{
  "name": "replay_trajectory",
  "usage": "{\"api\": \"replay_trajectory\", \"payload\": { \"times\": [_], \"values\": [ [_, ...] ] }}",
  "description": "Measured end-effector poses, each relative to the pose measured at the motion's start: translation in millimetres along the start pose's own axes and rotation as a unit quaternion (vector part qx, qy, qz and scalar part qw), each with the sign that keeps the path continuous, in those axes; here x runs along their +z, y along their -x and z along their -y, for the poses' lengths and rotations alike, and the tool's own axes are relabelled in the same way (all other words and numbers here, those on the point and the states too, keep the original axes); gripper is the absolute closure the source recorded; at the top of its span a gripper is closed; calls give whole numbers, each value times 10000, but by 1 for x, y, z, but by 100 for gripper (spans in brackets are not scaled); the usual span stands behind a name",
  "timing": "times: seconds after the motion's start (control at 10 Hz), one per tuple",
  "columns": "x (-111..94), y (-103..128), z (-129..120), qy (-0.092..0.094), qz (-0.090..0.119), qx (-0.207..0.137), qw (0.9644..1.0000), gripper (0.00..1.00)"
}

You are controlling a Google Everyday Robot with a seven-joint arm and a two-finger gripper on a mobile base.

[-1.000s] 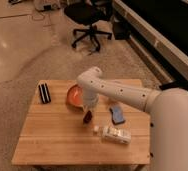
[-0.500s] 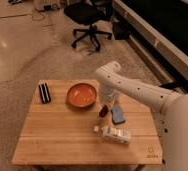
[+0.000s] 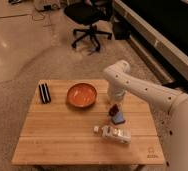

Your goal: Place the pepper on the white sponge

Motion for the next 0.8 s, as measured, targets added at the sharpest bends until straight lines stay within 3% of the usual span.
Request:
{"api": "replay_trajectory", "payload": {
  "times": [0.4,0.5,0.8],
  "values": [
    [16,0,-3,56,21,102,9999,26],
    [20,0,-4,52,29,112,9999,20],
    [25,-2,-7,116,-4,112,9999,20]
  ]
}}
